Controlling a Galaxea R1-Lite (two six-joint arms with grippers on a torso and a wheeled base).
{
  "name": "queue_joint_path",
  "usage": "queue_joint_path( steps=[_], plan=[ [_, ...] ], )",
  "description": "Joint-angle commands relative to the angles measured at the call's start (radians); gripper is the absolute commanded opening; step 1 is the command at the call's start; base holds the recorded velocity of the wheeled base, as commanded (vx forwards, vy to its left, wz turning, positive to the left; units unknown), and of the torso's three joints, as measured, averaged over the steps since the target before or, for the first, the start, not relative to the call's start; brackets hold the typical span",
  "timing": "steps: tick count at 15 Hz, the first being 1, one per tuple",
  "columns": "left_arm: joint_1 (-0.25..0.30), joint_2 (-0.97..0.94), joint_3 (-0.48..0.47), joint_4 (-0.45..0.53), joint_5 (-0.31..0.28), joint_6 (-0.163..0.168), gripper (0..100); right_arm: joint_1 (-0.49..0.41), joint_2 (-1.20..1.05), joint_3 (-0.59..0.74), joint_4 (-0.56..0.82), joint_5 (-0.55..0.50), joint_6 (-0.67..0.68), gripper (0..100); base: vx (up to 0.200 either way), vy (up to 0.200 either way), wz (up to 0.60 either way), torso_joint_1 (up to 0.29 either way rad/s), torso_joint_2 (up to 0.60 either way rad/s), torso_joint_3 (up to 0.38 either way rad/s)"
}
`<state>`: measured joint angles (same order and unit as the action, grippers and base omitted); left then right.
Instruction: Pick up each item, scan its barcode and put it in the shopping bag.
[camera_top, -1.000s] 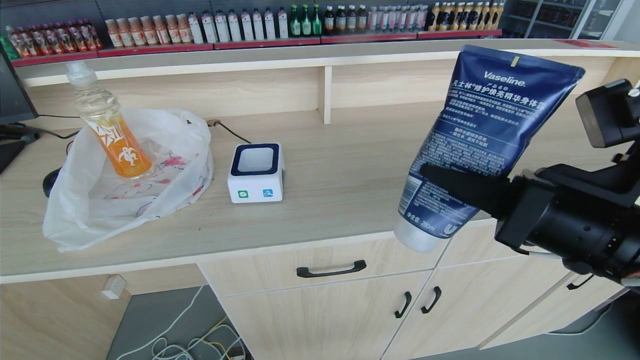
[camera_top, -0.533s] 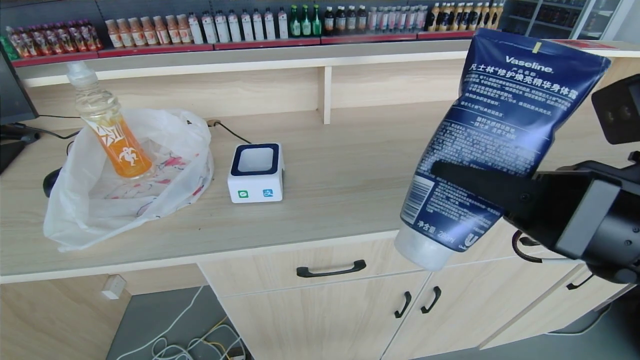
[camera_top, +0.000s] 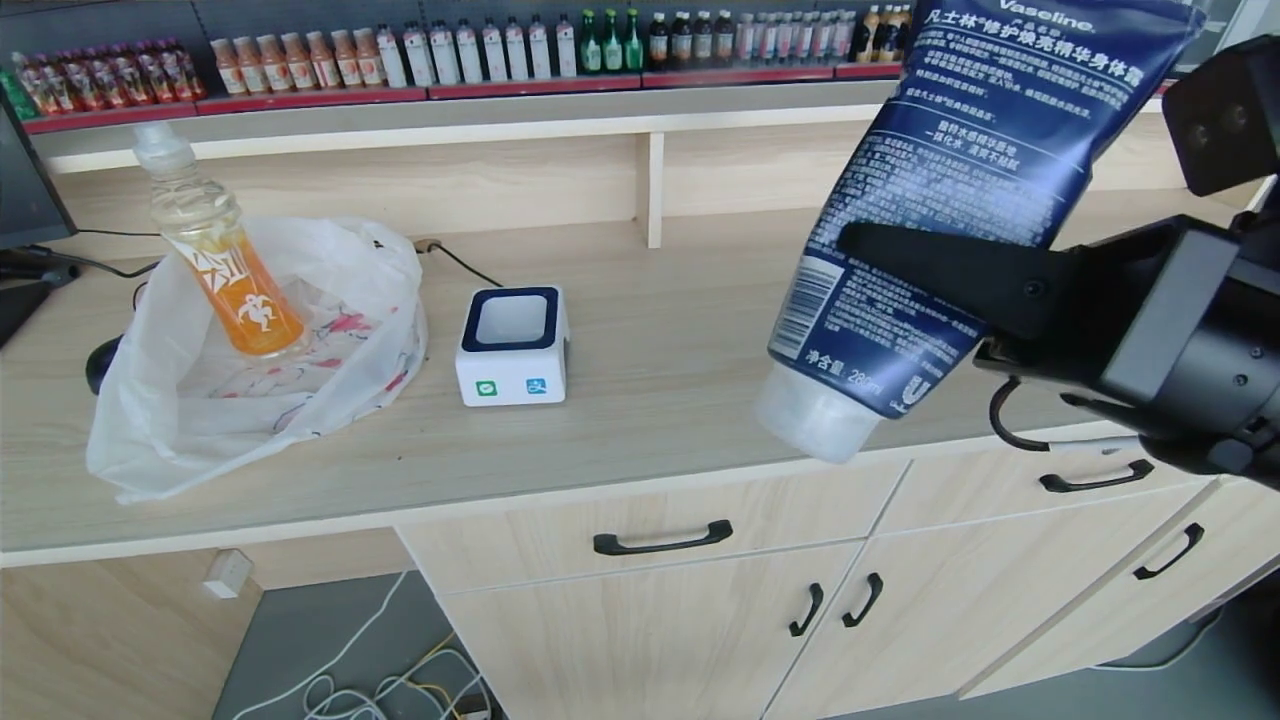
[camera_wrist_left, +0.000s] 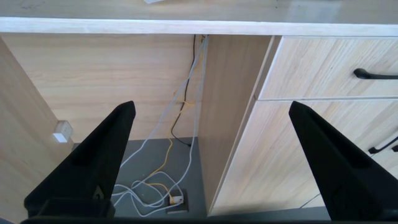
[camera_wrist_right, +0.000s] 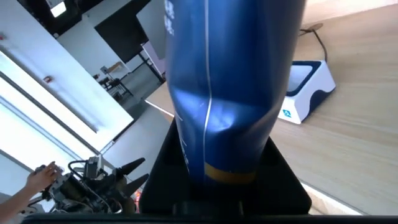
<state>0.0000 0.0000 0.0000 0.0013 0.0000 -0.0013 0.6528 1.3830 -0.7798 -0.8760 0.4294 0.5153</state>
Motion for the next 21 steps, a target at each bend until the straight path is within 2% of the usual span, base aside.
queue_joint_path(
  steps=[1,4,10,15,21],
  plan=[
    [0.0,0.0,0.0,-0.001,0.0,0.0,100,0.022,-0.007,-0.004,0.0,0.031,0.0,0,0.0,0.0,0.0,0.0,0.0,0.0],
    [0.0,0.0,0.0,-0.001,0.0,0.0,100,0.09,-0.045,0.033,0.0,0.039,0.04,0,0.0,0.0,0.0,0.0,0.0,0.0],
    [0.0,0.0,0.0,0.0,0.0,0.0,100,0.097,-0.048,0.043,-0.001,0.039,0.04,0,0.0,0.0,0.0,0.0,0.0,0.0],
    [0.0,0.0,0.0,-0.001,0.0,0.0,100,0.166,-0.062,0.05,-0.006,0.037,0.066,0,0.0,0.0,0.0,0.0,0.0,0.0],
    [0.0,0.0,0.0,-0.001,0.0,0.0,100,0.177,-0.062,0.051,-0.015,0.032,0.063,0,0.0,0.0,0.0,0.0,0.0,0.0]
  ],
)
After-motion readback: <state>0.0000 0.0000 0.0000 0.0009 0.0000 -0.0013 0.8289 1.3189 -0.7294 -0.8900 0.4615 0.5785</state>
